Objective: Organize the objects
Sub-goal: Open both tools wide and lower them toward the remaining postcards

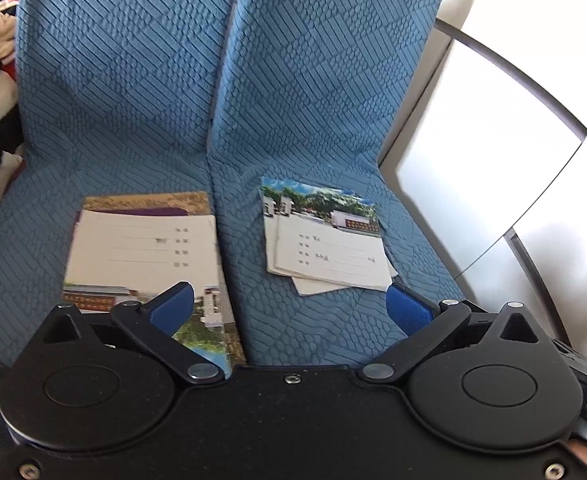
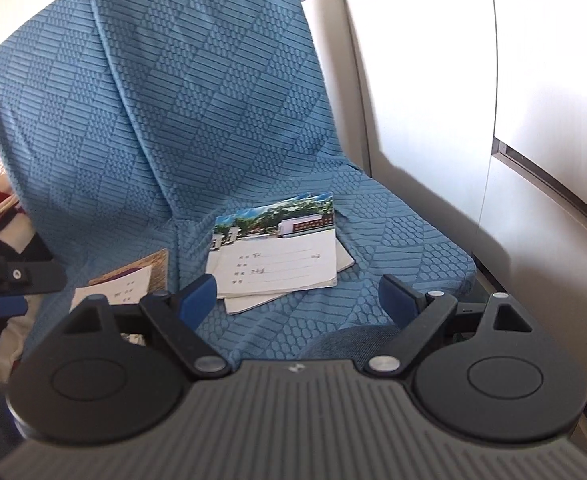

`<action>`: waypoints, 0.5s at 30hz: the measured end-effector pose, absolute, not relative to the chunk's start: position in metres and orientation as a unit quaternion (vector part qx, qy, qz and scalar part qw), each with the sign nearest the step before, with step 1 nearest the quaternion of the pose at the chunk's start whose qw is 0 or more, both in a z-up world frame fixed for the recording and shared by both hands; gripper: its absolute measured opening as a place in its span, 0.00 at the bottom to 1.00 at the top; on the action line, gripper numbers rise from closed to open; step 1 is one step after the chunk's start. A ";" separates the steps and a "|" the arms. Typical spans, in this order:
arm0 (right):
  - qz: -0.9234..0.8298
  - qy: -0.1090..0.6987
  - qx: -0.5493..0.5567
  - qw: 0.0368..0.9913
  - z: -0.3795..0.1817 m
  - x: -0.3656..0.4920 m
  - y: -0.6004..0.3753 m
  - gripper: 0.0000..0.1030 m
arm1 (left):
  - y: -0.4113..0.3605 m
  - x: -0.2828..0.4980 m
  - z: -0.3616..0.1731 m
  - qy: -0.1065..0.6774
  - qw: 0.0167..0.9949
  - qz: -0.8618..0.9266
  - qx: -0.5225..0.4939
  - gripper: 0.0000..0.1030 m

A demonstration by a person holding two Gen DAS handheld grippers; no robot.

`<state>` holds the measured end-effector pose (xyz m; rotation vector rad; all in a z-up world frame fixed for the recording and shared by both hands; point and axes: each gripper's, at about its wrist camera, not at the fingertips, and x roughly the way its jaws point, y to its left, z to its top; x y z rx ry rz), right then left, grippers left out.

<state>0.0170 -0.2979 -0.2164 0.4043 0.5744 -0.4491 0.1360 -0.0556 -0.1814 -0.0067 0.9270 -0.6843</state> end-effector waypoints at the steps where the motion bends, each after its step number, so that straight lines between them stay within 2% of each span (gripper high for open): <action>1: -0.220 0.279 0.200 0.913 -0.219 0.019 -0.300 0.87 | -0.061 0.137 -0.185 0.441 0.837 -0.325 -0.002 0.99; 15: -0.212 0.279 0.243 0.905 -0.252 0.058 -0.326 0.86 | -0.104 0.169 -0.219 0.458 0.830 -0.318 0.016 0.97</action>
